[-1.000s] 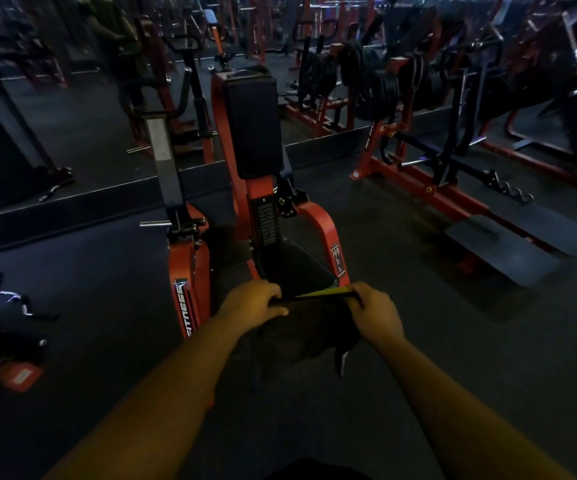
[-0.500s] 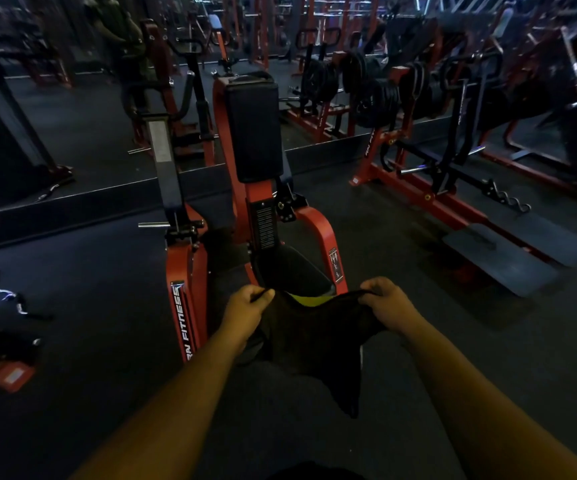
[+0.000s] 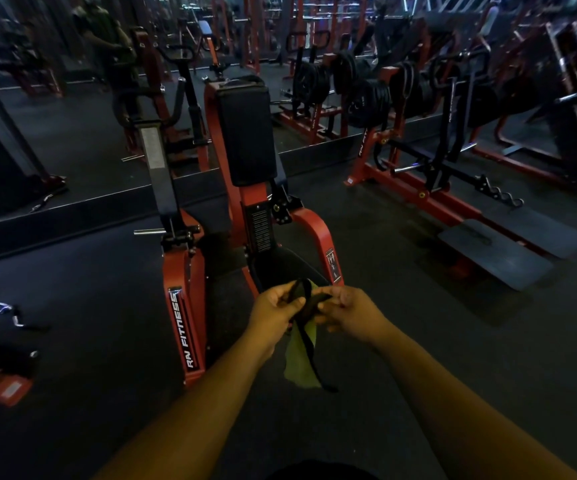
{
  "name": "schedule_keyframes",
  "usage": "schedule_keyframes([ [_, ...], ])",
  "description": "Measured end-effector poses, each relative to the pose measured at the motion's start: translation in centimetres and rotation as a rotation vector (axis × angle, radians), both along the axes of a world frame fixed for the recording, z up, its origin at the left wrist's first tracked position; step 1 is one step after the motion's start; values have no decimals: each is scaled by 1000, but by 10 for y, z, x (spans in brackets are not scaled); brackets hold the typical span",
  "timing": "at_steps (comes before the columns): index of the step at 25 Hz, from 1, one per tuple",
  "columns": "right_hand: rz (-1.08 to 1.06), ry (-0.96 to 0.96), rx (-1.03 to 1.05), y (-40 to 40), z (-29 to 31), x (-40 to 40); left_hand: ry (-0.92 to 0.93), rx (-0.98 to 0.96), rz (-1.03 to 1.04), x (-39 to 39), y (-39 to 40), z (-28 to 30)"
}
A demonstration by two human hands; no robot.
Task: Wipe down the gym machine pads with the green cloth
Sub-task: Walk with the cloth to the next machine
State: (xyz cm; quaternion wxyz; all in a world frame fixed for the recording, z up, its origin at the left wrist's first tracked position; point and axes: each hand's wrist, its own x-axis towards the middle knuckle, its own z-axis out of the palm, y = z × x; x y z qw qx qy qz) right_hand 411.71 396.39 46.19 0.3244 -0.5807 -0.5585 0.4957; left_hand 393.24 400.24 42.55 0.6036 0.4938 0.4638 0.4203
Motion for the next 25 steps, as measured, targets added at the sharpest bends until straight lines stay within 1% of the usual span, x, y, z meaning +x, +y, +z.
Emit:
schedule_keyframes([
  [3,-29,-287,193,2,0,1,10,16,67,2,0,2],
  [7,-37,-496,304,5,4,-3,12,10,-58,6,-6,3],
  [9,-6,-580,342,8,6,-3,124,65,-88,6,-4,4],
  [11,126,-712,319,8,9,2,320,193,-76,1,1,6],
  [14,380,-993,173,6,15,16,572,352,-101,-15,7,16],
  [16,440,-1137,74,4,17,29,645,394,-99,-30,13,18],
  [18,413,-1281,47,2,12,38,707,424,-107,-42,16,18],
  [20,305,-1334,111,0,6,39,806,468,-112,-49,18,16],
  [21,243,-1305,165,-1,3,38,838,483,-106,-52,20,15],
  [23,138,-1206,255,0,0,36,853,486,-90,-56,24,13],
  [25,67,-1080,286,4,2,37,868,479,-101,-56,28,14],
])
